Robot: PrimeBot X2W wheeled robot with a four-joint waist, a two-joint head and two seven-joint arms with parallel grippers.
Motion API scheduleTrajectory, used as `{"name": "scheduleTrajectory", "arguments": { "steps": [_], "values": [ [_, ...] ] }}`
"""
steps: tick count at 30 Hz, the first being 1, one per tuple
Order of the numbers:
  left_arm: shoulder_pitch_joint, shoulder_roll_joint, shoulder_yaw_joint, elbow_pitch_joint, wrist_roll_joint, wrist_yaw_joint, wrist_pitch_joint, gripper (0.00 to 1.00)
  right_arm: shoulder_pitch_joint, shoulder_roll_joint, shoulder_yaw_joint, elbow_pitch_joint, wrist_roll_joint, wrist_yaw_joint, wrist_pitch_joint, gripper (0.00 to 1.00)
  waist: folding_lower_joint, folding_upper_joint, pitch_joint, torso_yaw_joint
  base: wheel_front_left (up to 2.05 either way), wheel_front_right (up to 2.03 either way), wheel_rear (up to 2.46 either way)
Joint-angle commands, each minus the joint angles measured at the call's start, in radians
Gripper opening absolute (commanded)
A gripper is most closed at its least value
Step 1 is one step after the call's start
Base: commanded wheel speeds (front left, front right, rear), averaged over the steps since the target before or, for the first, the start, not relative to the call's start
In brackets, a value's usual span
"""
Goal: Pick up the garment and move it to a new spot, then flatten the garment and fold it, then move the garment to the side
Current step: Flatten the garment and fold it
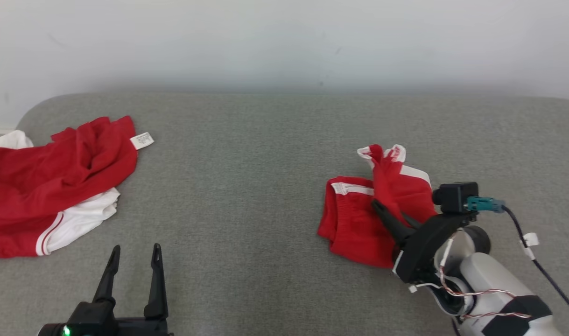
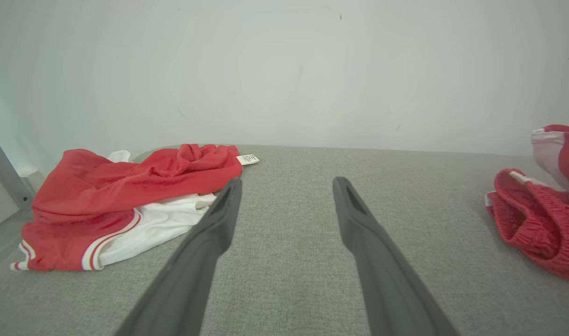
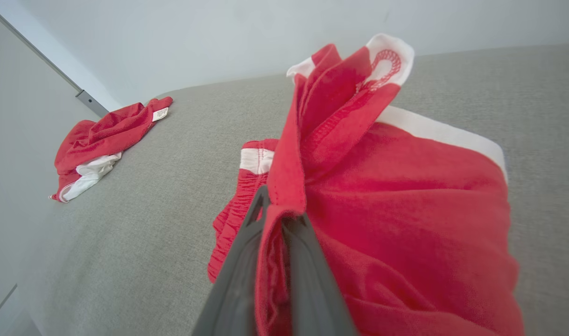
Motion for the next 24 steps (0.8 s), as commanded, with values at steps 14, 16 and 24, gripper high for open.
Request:
{"name": "scheduleTrajectory", "arguments": {
  "steps": [14,16,24],
  "values": [
    [-0.04,-0.002,-0.026,0.022,-0.025,0.015,-0.003,1.0,-0.036,0.115,0.01,0.136,-0.104,-0.002,-0.023,0.48,0.0,-0.0001,0.033,0.069,0.0,0.0,0.0],
    [-0.037,-0.002,-0.022,0.023,-0.024,0.015,-0.003,1.0,-0.034,0.119,0.009,0.135,-0.099,-0.002,-0.033,0.95,0.0,-0.0001,0.031,0.065,0.0,0.0,0.0],
    [-0.022,-0.002,-0.009,0.029,-0.018,0.009,-0.003,1.0,0.011,0.051,0.009,0.045,-0.092,-0.002,-0.149,1.0,0.0,-0.0001,0.003,0.03,0.0,0.0,0.0]
  ]
}}
